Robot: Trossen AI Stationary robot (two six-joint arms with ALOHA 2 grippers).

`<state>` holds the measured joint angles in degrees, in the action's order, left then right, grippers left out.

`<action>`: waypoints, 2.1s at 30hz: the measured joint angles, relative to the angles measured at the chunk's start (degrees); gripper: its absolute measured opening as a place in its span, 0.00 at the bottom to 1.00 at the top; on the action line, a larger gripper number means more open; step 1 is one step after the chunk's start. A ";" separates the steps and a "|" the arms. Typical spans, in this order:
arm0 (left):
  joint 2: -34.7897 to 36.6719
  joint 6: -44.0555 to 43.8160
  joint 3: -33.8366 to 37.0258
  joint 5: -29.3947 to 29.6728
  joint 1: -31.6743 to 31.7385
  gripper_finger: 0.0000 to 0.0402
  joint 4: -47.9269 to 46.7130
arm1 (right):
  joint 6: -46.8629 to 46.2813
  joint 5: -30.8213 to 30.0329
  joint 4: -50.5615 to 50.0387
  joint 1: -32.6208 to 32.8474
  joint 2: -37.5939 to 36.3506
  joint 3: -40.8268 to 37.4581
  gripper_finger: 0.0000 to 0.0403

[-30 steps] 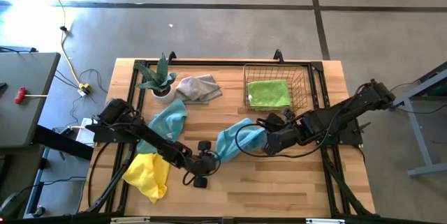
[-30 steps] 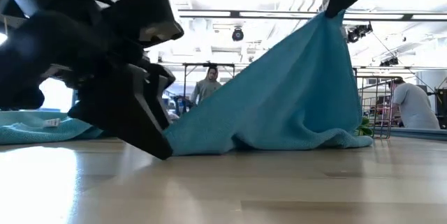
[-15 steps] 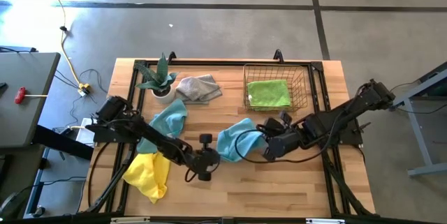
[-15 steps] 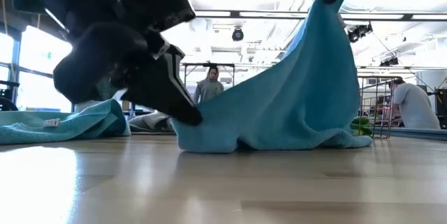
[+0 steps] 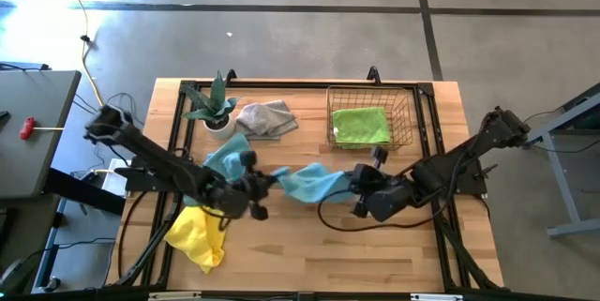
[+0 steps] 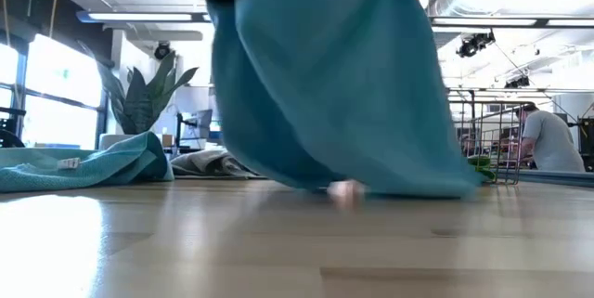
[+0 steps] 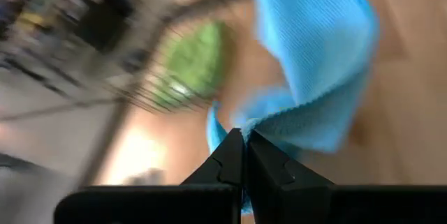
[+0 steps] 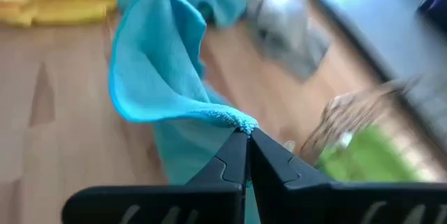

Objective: Fold microfiber towels
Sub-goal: Fold the bottom blue microfiber towel

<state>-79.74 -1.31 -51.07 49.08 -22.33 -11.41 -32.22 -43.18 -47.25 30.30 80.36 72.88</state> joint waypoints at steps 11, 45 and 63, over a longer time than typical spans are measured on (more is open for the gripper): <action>16.64 -2.46 -0.04 -3.97 0.24 0.00 2.31 | 18.60 -2.58 2.53 1.49 -0.07 10.17 0.00; 17.75 22.85 -0.02 1.05 9.55 0.00 -12.94 | 21.29 -7.54 -16.13 -6.52 6.45 13.32 0.00; 8.61 -9.72 1.57 -21.80 -1.84 0.00 -15.77 | 4.94 28.05 -18.09 -1.34 13.38 13.32 0.00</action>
<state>-71.13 -11.03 -49.51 27.28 -24.16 -27.18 -27.28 -15.14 -65.34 28.96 93.74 86.19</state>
